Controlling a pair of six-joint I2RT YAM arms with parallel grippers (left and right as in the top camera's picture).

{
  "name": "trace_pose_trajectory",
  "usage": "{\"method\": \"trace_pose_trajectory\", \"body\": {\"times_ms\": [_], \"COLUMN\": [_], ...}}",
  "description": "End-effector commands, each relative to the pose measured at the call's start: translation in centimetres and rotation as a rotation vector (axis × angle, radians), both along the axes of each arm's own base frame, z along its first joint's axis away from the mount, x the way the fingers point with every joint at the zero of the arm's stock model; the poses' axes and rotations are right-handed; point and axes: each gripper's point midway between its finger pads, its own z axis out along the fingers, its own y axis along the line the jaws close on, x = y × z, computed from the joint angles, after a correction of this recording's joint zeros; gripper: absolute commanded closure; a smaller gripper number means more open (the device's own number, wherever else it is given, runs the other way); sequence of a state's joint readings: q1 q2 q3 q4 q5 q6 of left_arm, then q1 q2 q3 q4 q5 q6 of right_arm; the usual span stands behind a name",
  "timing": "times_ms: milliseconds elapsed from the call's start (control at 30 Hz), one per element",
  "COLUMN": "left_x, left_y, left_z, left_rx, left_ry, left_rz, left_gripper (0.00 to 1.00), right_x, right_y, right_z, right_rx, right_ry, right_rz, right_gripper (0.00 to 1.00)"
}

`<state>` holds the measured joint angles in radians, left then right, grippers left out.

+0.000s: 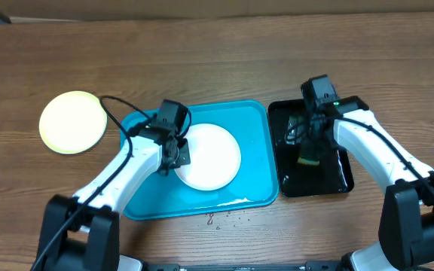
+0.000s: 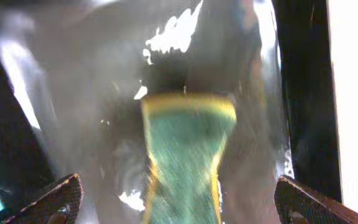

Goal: Clean dirty plates on tray and stack at the side
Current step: 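Return the sponge to the black tray with the right gripper, then lift the white plate with the left gripper and carry it left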

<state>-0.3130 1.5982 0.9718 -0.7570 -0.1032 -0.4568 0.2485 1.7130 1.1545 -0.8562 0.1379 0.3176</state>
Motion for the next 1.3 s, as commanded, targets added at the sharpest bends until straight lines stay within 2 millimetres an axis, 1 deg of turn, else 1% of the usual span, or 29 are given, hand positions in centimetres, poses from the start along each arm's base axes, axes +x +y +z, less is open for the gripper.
{"method": "trace_pose_trajectory", "body": {"times_ms": [0,67,133,200,300,400,500,667,767,933,1100,1267], "left_x": [2.7,2.6,2.3,1.7,0.9,0.2,-0.9,-2.6,-3.0,-2.7,-2.6,-2.2], "left_y": [1.0,1.3,1.1,0.3,-0.9,-2.0,-3.8,-6.4,-7.4,-8.1,-8.2,-8.2], "left_z": [8.2,10.7,13.0,15.1,17.6,19.6,21.8,24.2,24.6,23.6,23.6,22.6], "left_rx": [0.11,0.158,0.196,0.226,0.294,0.42,0.588,0.809,0.906,0.951,0.896,0.796], "left_ry": [-0.235,-0.309,-0.389,-0.466,-0.57,-0.671,-0.772,-0.885,-0.912,-0.887,-0.921,-0.906], "left_rz": [-0.016,-0.02,-0.033,-0.059,-0.104,-0.151,-0.251,-0.37,-0.408,-0.442,-0.384,-0.341], "left_gripper": [0.96,0.96,0.96,0.96,0.96,0.96,0.96,0.96,0.96,0.96,0.96,0.96], "right_x": [2.4,3.0,3.1,3.1,3.1,3.1,3.1,3.1,3.1,3.1,3.1,3.1], "right_y": [0.2,0.3,0.4,0.4,0.4,0.4,0.4,0.4,0.4,0.4,0.4,0.4], "right_z": [1.4,1.6,1.7,1.6,1.7,1.7,1.6,1.6,1.7,1.6,1.6,1.6], "right_rx": [0.014,0.02,0.021,0.021,0.021,0.021,0.021,0.021,0.021,0.021,0.021,0.021], "right_ry": [-0.095,-0.118,-0.124,-0.123,-0.124,-0.124,-0.123,-0.123,-0.124,-0.123,-0.123,-0.123], "right_rz": [-0.002,-0.002,-0.002,-0.002,-0.002,-0.002,-0.002,-0.002,-0.002,-0.002,-0.002,-0.002], "right_gripper": [0.0,0.0,0.0,0.0,0.0,0.0,0.0,0.0,0.0,0.0,0.0,0.0]}}
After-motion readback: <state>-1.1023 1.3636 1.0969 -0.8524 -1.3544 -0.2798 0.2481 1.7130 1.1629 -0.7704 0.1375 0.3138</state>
